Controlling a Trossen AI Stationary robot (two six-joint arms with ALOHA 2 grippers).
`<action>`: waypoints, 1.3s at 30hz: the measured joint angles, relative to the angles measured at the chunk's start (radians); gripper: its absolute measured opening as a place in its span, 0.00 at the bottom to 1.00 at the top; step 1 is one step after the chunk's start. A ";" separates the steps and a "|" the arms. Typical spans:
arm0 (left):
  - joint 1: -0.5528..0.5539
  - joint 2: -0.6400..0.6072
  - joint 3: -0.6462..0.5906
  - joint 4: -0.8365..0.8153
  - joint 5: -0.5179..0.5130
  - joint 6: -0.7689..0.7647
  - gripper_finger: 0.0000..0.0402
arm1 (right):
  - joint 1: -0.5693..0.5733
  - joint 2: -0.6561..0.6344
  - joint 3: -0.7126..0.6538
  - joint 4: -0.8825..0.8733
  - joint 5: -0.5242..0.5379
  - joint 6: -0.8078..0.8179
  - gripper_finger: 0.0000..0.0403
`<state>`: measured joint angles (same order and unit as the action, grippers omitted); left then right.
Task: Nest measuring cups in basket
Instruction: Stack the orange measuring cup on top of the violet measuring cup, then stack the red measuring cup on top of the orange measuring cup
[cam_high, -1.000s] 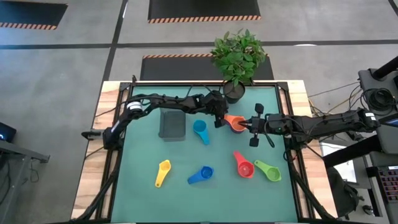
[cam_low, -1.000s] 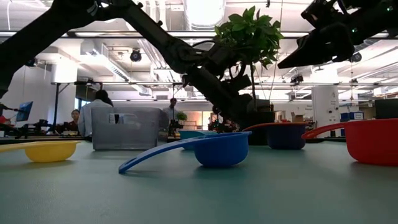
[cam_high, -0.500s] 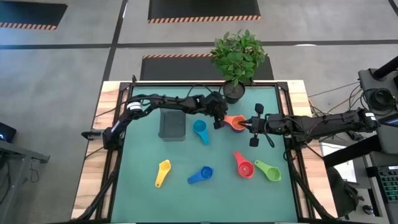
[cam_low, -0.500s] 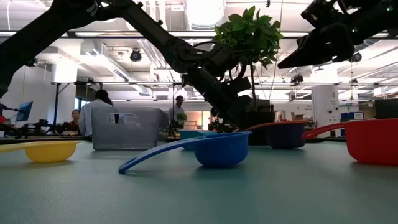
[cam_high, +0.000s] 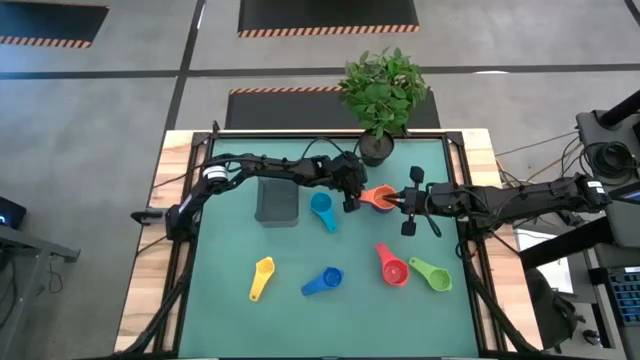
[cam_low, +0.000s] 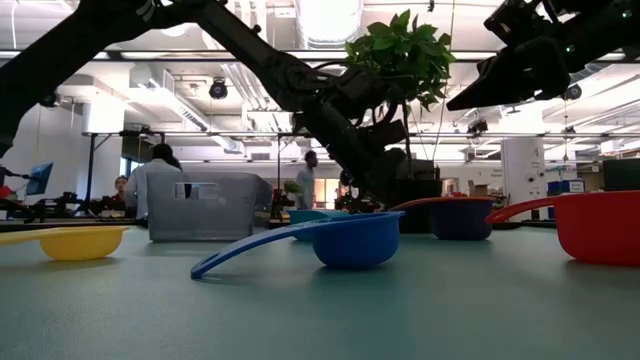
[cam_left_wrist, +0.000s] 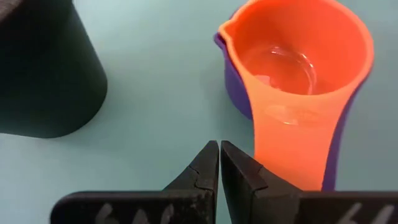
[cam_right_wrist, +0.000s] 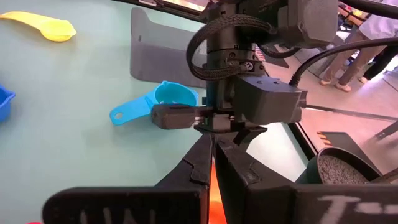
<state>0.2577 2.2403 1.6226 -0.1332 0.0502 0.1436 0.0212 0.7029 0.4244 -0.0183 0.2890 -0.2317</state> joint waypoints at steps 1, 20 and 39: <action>-0.003 -0.001 0.000 -0.004 0.000 0.000 0.00 | 0.000 0.000 0.000 -0.001 0.000 0.000 0.02; -0.058 -0.197 -0.046 -0.096 -0.007 -0.051 0.00 | 0.000 -0.002 -0.009 0.029 -0.011 -0.031 0.02; -0.426 -0.730 -0.756 0.535 0.174 0.082 0.00 | -0.008 -0.008 -0.129 0.492 -0.158 -0.134 0.02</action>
<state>-0.1684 1.5107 0.8669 0.4018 0.2238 0.2256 0.0128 0.6945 0.2952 0.4741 0.1309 -0.3659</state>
